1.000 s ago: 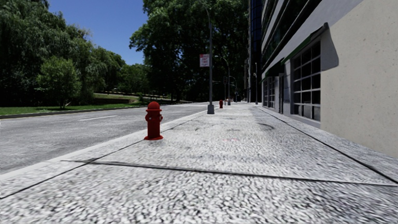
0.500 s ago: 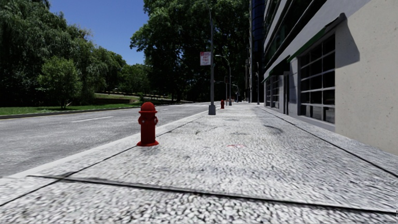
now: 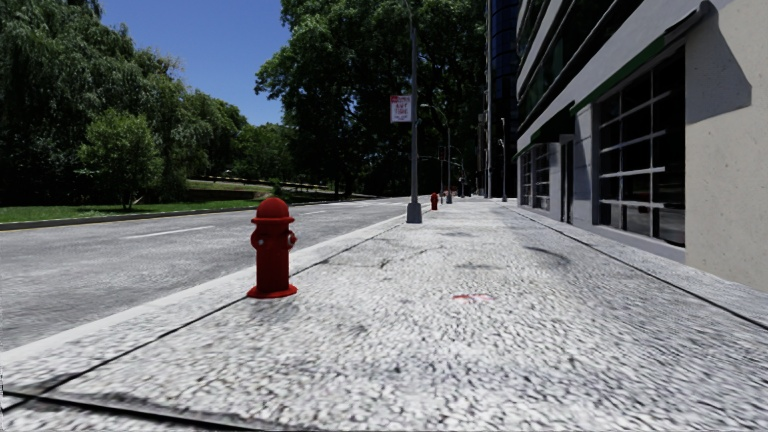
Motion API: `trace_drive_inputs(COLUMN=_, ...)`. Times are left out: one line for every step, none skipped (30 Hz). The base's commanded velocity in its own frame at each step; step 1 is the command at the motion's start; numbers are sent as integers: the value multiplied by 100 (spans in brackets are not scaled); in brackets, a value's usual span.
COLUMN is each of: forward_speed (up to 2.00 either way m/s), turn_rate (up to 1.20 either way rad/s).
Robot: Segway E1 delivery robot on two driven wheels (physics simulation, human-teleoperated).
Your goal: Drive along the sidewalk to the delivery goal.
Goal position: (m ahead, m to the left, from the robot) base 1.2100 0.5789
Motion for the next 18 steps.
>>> trace_drive_inputs(forward_speed=103, turn_rate=0)
trace_drive_inputs(forward_speed=103, turn_rate=0)
trace_drive_inputs(forward_speed=103, turn_rate=0)
trace_drive_inputs(forward_speed=103, turn_rate=0)
trace_drive_inputs(forward_speed=103, turn_rate=0)
trace_drive_inputs(forward_speed=103, turn_rate=0)
trace_drive_inputs(forward_speed=103, turn_rate=0)
trace_drive_inputs(forward_speed=103, turn_rate=0)
trace_drive_inputs(forward_speed=103, turn_rate=0)
trace_drive_inputs(forward_speed=103, turn_rate=0)
trace_drive_inputs(forward_speed=103, turn_rate=0)
trace_drive_inputs(forward_speed=103, turn_rate=0)
trace_drive_inputs(forward_speed=103, turn_rate=0)
trace_drive_inputs(forward_speed=103, turn_rate=0)
trace_drive_inputs(forward_speed=103, turn_rate=0)
trace_drive_inputs(forward_speed=103, turn_rate=0)
trace_drive_inputs(forward_speed=103, turn_rate=0)
trace_drive_inputs(forward_speed=103, turn_rate=0)
